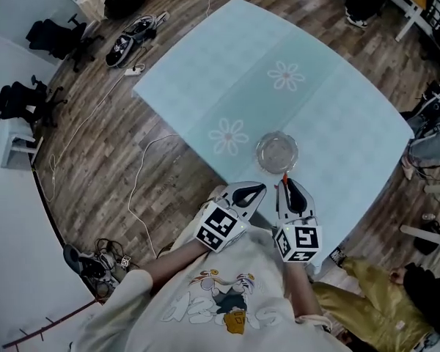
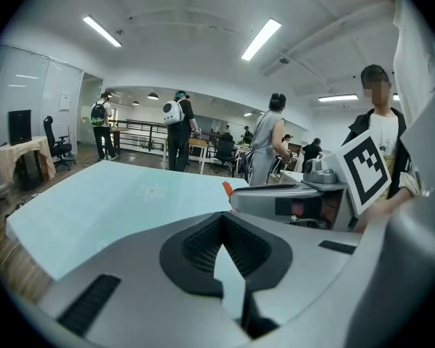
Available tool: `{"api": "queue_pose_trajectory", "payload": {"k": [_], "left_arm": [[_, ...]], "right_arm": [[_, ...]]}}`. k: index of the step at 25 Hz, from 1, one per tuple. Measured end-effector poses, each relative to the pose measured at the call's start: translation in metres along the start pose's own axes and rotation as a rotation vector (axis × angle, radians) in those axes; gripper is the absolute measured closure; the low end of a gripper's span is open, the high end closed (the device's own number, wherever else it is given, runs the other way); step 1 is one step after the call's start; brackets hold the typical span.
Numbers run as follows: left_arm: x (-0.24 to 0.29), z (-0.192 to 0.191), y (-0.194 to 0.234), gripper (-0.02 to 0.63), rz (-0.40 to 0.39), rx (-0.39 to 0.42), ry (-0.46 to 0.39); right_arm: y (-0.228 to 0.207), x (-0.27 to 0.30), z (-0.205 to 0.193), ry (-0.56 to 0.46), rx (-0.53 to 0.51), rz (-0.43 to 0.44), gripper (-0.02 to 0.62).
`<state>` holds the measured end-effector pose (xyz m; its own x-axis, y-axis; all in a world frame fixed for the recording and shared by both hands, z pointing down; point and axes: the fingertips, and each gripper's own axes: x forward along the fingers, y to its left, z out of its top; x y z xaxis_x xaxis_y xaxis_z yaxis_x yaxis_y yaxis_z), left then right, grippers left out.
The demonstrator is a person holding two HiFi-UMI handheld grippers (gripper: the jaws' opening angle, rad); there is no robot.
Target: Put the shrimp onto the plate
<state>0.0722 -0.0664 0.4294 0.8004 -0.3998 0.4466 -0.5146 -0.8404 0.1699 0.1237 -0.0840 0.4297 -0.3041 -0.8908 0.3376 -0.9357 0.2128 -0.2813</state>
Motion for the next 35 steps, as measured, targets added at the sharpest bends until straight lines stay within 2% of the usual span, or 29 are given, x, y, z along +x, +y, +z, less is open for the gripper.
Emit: {"api": "queue_pose_trajectory", "payload": {"k": [7, 12, 15, 18, 24, 32, 35], "left_arm": [[0.012, 0.001, 0.023, 0.603, 0.011, 0.005, 0.020], [0.025, -0.011, 0.039, 0.603, -0.010, 0.014, 0.061], [0.037, -0.020, 0.051, 0.603, -0.026, -0.008, 0.080], [0.047, -0.032, 0.060, 0.603, -0.054, -0.036, 0.112], [0.077, -0.043, 0.081, 0.603, -0.086, 0.008, 0.162], [0.107, -0.080, 0.102, 0.603, -0.110, -0.021, 0.257], [0.114, -0.089, 0.109, 0.603, -0.121, -0.007, 0.282]], "right_arm": [[-0.003, 0.018, -0.004, 0.032, -0.018, -0.007, 0.520], [-0.011, 0.036, -0.010, 0.049, -0.013, -0.027, 0.520], [-0.017, 0.052, -0.016, 0.067, -0.013, -0.044, 0.520], [-0.022, 0.066, -0.027, 0.101, 0.000, -0.065, 0.520], [-0.041, 0.094, -0.045, 0.159, 0.021, -0.105, 0.520], [-0.064, 0.125, -0.083, 0.262, 0.055, -0.145, 0.520], [-0.070, 0.138, -0.096, 0.295, 0.051, -0.161, 0.520]]}}
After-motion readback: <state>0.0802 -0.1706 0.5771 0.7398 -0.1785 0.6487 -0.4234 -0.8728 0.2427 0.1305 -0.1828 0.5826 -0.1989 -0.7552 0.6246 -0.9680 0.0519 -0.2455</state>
